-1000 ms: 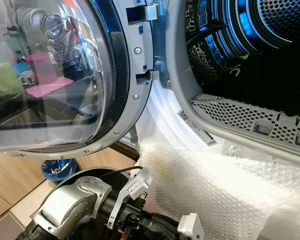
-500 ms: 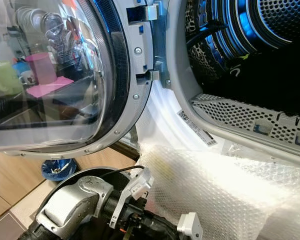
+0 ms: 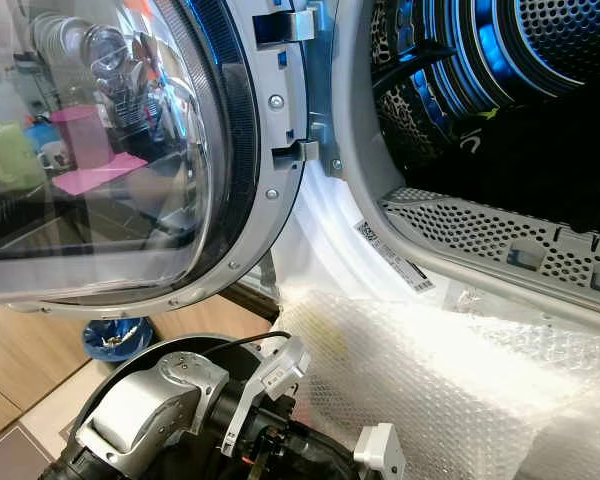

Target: Clothes washing

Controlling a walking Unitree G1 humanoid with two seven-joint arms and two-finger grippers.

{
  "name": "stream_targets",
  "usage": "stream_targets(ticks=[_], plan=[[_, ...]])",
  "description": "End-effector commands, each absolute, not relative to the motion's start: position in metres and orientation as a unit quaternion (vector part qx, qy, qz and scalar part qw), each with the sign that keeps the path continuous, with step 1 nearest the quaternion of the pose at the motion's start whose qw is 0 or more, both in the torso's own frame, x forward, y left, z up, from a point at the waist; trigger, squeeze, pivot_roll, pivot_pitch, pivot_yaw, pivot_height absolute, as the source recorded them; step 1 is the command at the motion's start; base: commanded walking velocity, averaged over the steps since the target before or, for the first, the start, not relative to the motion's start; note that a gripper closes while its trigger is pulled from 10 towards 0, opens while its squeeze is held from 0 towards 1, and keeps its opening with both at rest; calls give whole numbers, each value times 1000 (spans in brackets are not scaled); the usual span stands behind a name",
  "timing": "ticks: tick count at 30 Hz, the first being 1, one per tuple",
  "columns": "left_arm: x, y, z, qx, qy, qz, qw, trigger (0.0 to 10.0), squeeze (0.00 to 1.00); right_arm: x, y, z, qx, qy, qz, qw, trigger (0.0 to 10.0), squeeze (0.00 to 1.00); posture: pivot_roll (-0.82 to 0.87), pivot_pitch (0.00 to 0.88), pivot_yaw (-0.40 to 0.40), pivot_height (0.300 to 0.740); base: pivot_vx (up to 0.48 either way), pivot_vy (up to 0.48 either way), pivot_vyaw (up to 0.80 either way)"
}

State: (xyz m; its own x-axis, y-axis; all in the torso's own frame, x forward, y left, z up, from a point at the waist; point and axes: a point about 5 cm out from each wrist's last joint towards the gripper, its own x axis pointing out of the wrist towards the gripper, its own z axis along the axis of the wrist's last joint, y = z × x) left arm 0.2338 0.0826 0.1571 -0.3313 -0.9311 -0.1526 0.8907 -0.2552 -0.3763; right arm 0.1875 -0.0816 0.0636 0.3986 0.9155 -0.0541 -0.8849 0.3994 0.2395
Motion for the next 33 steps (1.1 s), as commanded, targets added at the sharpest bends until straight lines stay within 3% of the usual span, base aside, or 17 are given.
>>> stream_targets(ticks=[1, 24, 25, 26, 27, 33], plan=[[235, 81, 163, -38, 188, -798, 572, 0, 0, 188, -79, 62, 88, 90, 544, 829, 0, 0, 103, 0, 115, 740, 0, 0, 0], [239, 86, 160, -13, 176, -782, 597, 0, 0, 188, -88, 71, 97, 69, 528, 841, 0, 0, 107, 0, 112, 740, 0, 0, 0], [239, 88, 157, -3, 180, -779, 601, 6784, 0, 187, -89, 71, 98, 70, 528, 841, 0, 0, 110, 0, 112, 740, 0, 0, 0], [239, 91, 155, 4, 180, -777, 603, 9137, 220, 186, -89, 70, 98, 71, 528, 840, 0, 0, 110, 0, 113, 740, 0, 0, 0], [240, 91, 156, 8, 174, -774, 609, 10000, 1000, 186, -89, 70, 98, 72, 528, 840, 0, 0, 110, 0, 113, 740, 0, 0, 0], [245, 104, 155, 11, 184, -756, 628, 10000, 1000, 184, -89, 69, 100, 74, 528, 840, 0, 0, 120, 0, 115, 740, 0, 0, 0]])
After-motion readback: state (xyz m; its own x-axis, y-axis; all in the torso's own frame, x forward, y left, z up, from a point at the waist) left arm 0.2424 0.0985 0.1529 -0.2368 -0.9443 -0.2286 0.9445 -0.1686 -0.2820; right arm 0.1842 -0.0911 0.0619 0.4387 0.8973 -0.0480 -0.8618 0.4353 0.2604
